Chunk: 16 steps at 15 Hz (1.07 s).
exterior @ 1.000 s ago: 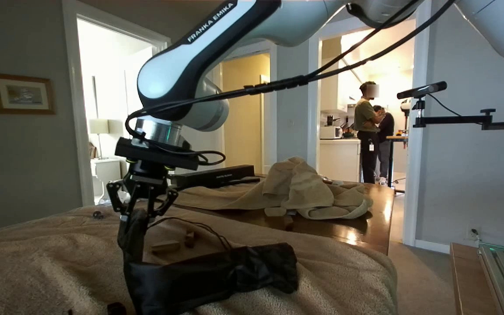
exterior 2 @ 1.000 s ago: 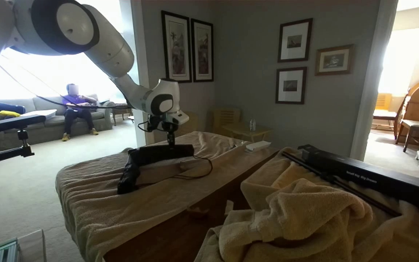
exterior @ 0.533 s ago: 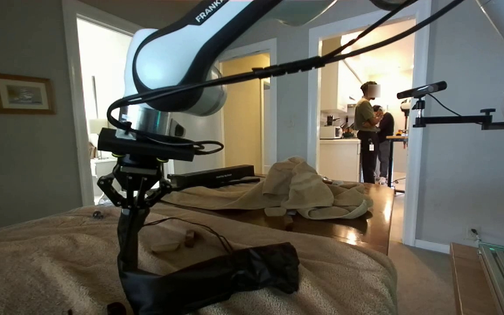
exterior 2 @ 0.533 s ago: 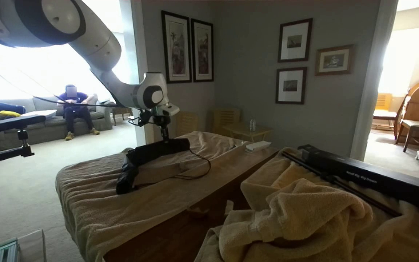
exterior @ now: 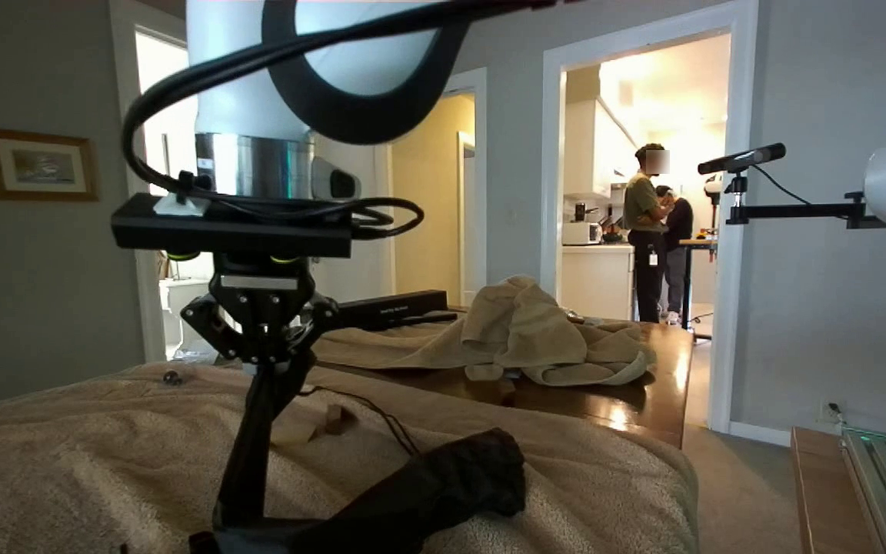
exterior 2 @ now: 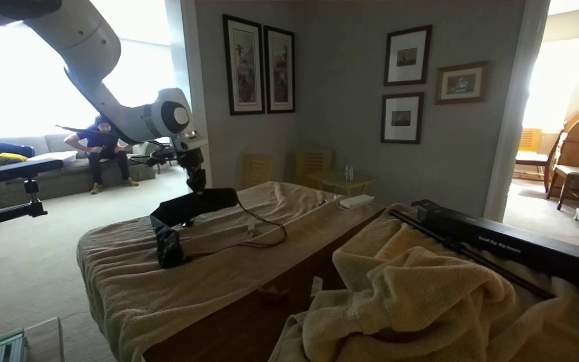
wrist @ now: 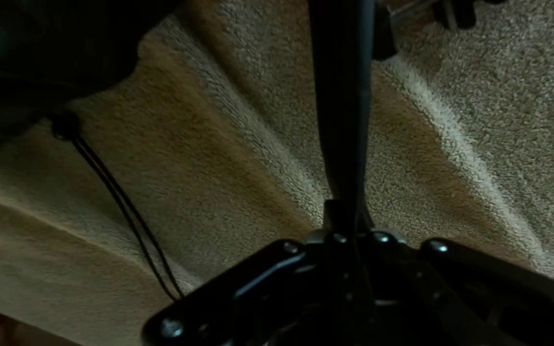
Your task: Move the black cover forwards.
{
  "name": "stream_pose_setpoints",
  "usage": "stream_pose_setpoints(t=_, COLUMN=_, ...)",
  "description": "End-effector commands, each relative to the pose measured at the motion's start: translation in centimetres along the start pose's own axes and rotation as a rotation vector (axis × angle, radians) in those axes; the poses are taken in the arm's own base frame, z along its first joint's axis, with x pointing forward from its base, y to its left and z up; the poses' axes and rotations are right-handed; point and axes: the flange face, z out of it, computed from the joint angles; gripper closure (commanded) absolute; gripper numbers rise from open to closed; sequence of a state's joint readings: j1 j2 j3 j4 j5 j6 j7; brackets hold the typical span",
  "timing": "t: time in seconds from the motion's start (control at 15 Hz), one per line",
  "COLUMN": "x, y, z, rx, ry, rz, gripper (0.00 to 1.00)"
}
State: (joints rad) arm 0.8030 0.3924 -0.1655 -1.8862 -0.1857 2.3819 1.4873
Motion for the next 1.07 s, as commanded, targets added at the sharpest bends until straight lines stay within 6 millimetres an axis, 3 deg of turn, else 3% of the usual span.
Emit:
stream_pose_setpoints(t=0.0, x=-3.3, y=2.7, z=-3.1, rx=-0.051, ry=0.076, rz=0.117, gripper=1.00)
stream_pose_setpoints(t=0.27, x=-7.0, y=5.4, z=-4.3, rx=-0.054, ry=0.097, rz=0.207, gripper=1.00)
stream_pose_setpoints(t=0.47, x=-8.9, y=7.8, z=-3.7, rx=-0.024, ry=0.010, rz=0.254, gripper=1.00)
stream_pose_setpoints(t=0.73, x=-9.6, y=11.2, z=-1.5, rx=0.091, ry=-0.067, rz=0.288, gripper=1.00)
stream_pose_setpoints(t=1.0, x=-8.8, y=14.7, z=1.2, rx=0.157, ry=-0.136, rz=0.355, gripper=1.00)
